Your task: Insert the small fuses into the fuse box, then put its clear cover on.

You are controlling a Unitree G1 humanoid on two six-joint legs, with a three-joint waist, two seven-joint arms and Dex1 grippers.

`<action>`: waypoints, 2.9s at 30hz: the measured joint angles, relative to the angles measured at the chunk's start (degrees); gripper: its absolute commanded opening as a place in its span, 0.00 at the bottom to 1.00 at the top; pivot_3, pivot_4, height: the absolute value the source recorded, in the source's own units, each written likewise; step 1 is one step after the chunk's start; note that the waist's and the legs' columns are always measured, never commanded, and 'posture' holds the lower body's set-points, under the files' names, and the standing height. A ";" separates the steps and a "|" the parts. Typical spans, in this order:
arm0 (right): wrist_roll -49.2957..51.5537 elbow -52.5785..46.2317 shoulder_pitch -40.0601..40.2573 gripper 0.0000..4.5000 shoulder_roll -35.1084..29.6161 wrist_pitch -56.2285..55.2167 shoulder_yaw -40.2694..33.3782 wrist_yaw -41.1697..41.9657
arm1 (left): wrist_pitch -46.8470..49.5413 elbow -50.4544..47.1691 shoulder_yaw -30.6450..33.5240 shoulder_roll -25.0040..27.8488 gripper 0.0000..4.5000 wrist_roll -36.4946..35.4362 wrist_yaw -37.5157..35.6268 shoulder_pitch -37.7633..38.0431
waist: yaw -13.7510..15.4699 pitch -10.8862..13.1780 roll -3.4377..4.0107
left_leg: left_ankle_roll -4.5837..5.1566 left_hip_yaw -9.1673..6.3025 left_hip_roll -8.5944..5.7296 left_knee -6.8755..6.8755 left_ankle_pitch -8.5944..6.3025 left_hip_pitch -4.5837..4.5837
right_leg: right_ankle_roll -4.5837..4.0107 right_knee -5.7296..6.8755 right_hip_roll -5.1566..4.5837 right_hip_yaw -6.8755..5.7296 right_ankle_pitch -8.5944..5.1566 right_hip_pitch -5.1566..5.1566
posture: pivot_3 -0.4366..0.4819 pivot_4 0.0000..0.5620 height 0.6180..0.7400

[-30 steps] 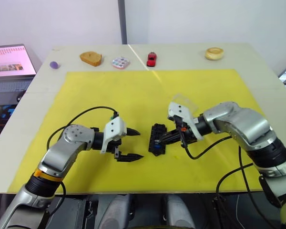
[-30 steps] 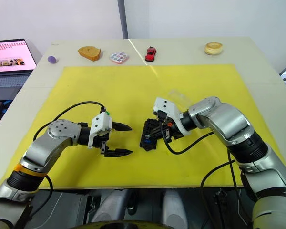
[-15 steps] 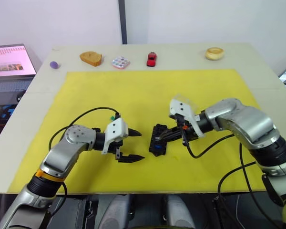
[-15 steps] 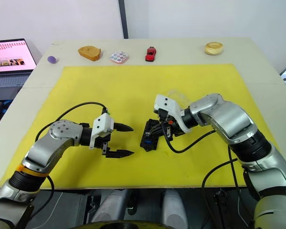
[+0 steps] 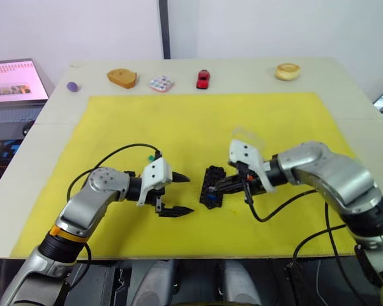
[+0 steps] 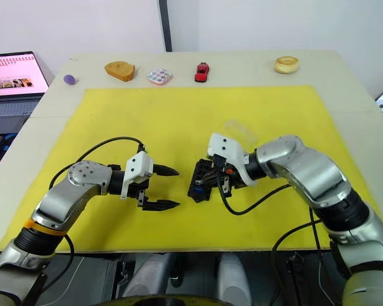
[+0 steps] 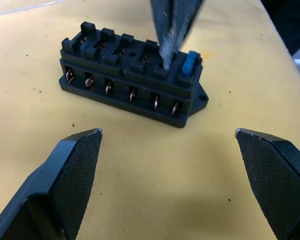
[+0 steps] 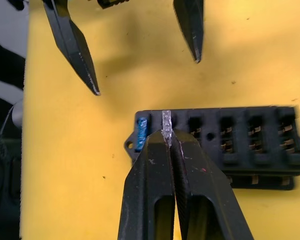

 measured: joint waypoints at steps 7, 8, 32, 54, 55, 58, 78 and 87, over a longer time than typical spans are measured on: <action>1.37 -2.54 1.62 0.01 0.14 1.11 -1.97 -2.78 | -0.01 -0.16 -0.38 -0.20 1.00 0.33 -0.15 0.26 | 0.03 0.00 0.00 | 0.00 0.00 0.00 0.01 0.00 0.00 | 0.00 0.00 0.00 0.00 0.00 -0.01 | 0.48 0.27 1.00; 1.37 -2.62 1.76 0.01 0.12 1.10 -1.97 -3.05 | -0.01 -0.16 -0.57 -0.21 1.00 0.32 -0.27 0.26 | 0.04 0.00 0.00 | 0.00 -0.01 0.00 0.03 0.00 0.00 | 0.00 0.00 0.00 -0.01 0.00 -0.01 | 0.48 0.27 1.00; -7.97 -5.15 7.19 0.01 -2.13 -12.81 3.15 -6.00 | 0.01 -1.22 -0.99 0.07 1.00 0.27 -0.54 0.60 | -0.01 -0.03 -0.01 | 0.00 -0.01 0.02 0.02 0.00 0.11 | 0.00 0.00 0.01 -0.02 0.00 0.00 | 0.48 0.27 1.00; -1.09 -5.09 5.52 0.01 -0.21 -7.04 -3.31 -4.71 | -0.51 -1.22 -0.97 -0.03 1.00 0.28 -0.53 0.60 | 0.03 -0.04 -0.03 | 0.01 -0.02 0.01 0.02 0.00 0.05 | -0.01 -0.01 0.00 -0.02 -0.01 0.01 | 0.48 0.27 1.00; -1.10 -5.09 5.74 0.01 -0.26 -6.92 -3.29 -4.68 | -0.51 -1.22 -0.97 -0.04 1.00 0.28 -0.52 0.60 | 0.02 -0.04 -0.03 | 0.01 -0.01 0.01 0.02 0.00 0.05 | -0.01 -0.01 0.00 -0.02 -0.01 0.02 | 0.48 0.27 1.00; -1.24 -5.04 6.31 0.01 -0.28 -6.96 -2.88 -4.79 | -0.51 -1.22 -0.97 -0.05 1.00 0.28 -0.49 0.61 | 0.03 -0.04 -0.03 | 0.01 -0.01 0.01 0.02 0.00 0.05 | -0.01 -0.01 0.00 -0.02 -0.01 0.02 | 0.48 0.27 1.00; -3.75 -4.60 8.96 0.01 0.43 -9.09 -1.73 -7.22 | -0.49 -1.22 -0.97 -0.09 1.00 0.26 0.02 0.60 | 0.02 -0.04 -0.03 | 0.01 -0.02 0.01 0.03 0.00 0.05 | -0.01 -0.01 0.01 -0.02 -0.01 0.01 | 0.48 0.27 1.00; -9.12 -5.15 12.11 0.01 -0.18 -16.69 0.90 -7.70 | -0.46 -1.22 -0.97 -0.11 1.00 0.24 0.04 0.59 | -0.02 -0.06 -0.02 | 0.01 -0.02 0.02 0.02 0.00 0.12 | -0.01 -0.01 0.02 -0.03 -0.01 0.03 | 0.48 0.27 1.00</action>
